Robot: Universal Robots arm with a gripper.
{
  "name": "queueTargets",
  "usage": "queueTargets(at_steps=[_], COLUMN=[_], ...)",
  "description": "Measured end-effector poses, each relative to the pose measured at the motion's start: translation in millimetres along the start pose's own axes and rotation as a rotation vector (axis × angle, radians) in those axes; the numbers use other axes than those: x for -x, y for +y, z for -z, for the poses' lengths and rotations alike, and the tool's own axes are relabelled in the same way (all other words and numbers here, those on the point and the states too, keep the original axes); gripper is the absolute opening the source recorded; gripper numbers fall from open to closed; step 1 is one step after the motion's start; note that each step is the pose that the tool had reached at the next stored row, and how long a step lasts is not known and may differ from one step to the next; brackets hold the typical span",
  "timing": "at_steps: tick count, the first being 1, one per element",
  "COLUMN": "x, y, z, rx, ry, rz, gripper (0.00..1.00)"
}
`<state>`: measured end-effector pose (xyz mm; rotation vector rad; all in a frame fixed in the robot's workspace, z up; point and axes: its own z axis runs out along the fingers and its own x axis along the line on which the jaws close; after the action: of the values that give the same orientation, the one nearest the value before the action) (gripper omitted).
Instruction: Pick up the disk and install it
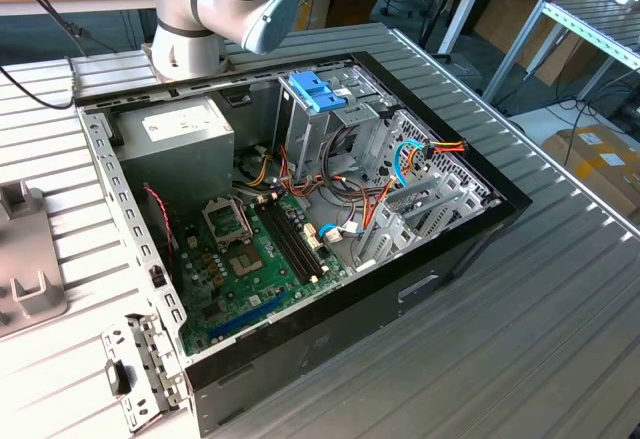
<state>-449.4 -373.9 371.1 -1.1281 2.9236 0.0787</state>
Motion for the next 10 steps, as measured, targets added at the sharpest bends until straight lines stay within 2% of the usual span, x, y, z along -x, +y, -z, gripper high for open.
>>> queueTargets(at_steps=[10], x=[0.0], y=[0.0], z=[0.0], rx=[0.0007], ry=[0.0013], rz=[0.029], gripper=[0.11])
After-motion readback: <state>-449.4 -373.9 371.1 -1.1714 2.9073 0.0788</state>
